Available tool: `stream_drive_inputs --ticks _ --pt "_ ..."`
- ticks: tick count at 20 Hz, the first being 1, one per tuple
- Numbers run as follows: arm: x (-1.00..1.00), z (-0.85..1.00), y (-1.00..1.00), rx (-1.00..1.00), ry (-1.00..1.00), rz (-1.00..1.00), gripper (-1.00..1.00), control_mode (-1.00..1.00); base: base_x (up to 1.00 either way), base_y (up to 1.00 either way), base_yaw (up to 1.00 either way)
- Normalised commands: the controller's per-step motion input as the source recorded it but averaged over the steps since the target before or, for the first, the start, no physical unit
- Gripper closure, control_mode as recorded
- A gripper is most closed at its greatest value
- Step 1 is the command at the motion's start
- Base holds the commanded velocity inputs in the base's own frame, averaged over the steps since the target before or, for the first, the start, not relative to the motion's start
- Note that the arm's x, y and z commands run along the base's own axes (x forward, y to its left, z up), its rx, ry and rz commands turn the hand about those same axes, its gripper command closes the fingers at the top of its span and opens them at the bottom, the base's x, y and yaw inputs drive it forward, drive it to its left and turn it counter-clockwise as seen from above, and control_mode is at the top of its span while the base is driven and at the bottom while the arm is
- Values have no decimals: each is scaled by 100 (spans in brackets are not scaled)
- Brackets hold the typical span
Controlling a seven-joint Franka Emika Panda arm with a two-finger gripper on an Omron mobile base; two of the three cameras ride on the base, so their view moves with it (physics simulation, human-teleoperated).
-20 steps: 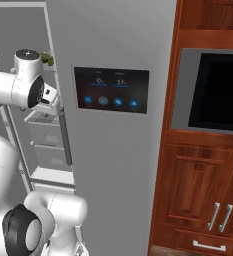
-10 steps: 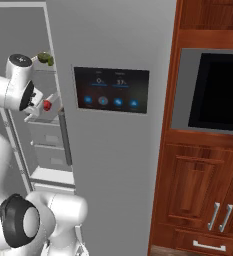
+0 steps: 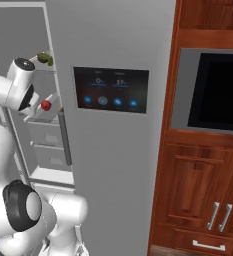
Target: Take the shrimp and bell pepper from the second highest rack and move them to the highest rack where the kiwi and lemon wedge are located, to maximize freezer space. Close the freezer door after rearranging.
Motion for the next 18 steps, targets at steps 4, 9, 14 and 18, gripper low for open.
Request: stream_drive_inputs --ticks 4,9,14,18 --pt "7 -3 84 1 9 4 -100 -100 0 0 0" --pt "-3 38 -12 -4 -1 0 -100 -100 0 0 0" --pt "0 17 -56 -17 0 -1 -100 -100 0 0 0" --pt "3 -2 -49 -22 0 0 -100 -100 0 0 0"
